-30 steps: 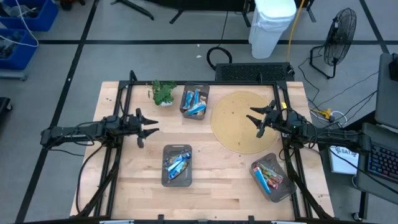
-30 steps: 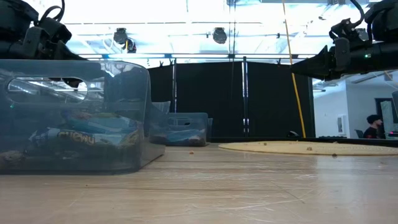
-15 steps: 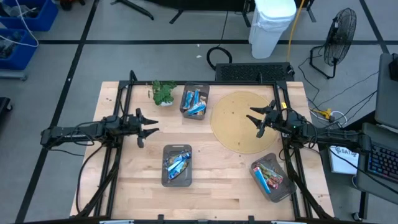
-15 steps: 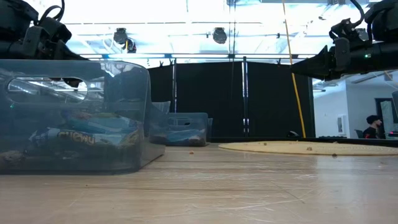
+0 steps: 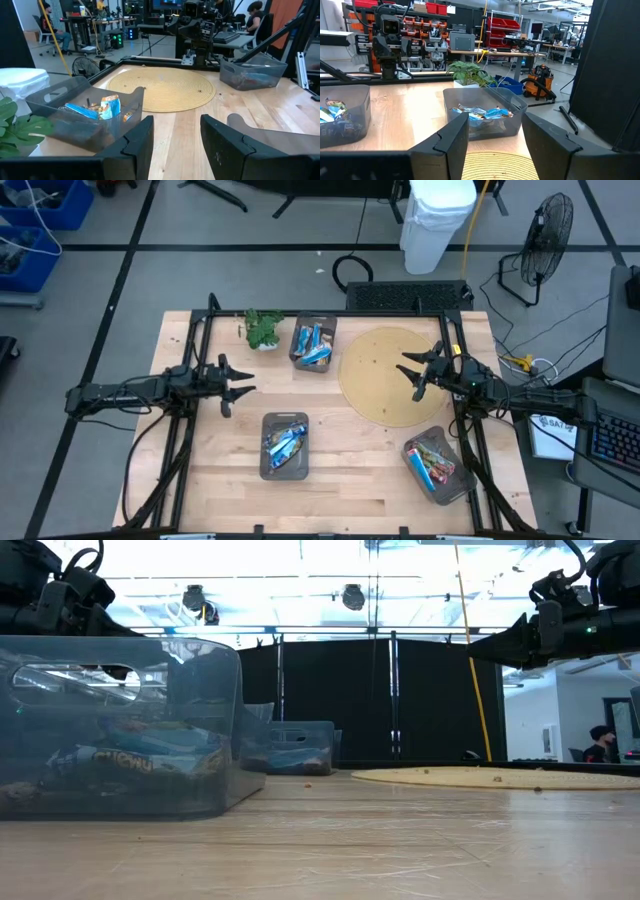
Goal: Pick and place Granola Bars by type
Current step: Return to Home Position
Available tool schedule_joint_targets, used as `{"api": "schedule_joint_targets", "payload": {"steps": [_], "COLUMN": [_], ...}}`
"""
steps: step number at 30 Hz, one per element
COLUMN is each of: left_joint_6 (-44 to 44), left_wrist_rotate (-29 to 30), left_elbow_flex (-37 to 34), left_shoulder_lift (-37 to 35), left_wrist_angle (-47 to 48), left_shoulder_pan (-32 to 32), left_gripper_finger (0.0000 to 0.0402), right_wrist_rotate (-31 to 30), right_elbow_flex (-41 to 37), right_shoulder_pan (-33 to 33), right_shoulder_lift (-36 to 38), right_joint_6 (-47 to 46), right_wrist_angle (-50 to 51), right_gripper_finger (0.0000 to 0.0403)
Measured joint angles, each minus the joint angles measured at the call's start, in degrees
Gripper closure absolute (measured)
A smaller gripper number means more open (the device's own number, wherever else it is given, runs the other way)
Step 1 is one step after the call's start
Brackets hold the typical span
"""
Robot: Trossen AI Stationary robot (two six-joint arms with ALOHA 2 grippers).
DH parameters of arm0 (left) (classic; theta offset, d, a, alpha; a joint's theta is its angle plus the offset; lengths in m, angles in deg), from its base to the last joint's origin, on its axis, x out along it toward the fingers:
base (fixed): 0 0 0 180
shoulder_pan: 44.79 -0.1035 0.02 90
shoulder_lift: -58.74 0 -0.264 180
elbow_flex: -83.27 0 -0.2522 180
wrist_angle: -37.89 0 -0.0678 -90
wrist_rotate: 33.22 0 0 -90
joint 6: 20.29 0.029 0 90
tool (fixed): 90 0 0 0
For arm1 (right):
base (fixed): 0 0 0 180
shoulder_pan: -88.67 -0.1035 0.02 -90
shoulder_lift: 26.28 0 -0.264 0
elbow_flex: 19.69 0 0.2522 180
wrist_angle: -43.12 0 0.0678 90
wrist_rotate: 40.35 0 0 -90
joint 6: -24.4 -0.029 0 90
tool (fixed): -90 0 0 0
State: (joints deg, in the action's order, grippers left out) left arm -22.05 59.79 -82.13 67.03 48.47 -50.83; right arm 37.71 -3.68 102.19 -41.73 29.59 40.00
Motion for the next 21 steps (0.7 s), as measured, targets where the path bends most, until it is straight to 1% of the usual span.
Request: {"api": "schedule_joint_targets", "payload": {"steps": [21], "left_joint_6": [0.0], "left_wrist_rotate": [0.0], "left_elbow_flex": [0.0], "left_shoulder_lift": [0.0], "left_wrist_angle": [0.0], "left_shoulder_pan": [0.0], "left_gripper_finger": [0.0236], "right_wrist_rotate": [0.0], "right_elbow_flex": [0.0], "right_shoulder_pan": [0.0], "right_shoulder_lift": [0.0], "right_joint_6": [0.0], "right_wrist_angle": [0.0], "right_gripper_finger": [0.0224]}}
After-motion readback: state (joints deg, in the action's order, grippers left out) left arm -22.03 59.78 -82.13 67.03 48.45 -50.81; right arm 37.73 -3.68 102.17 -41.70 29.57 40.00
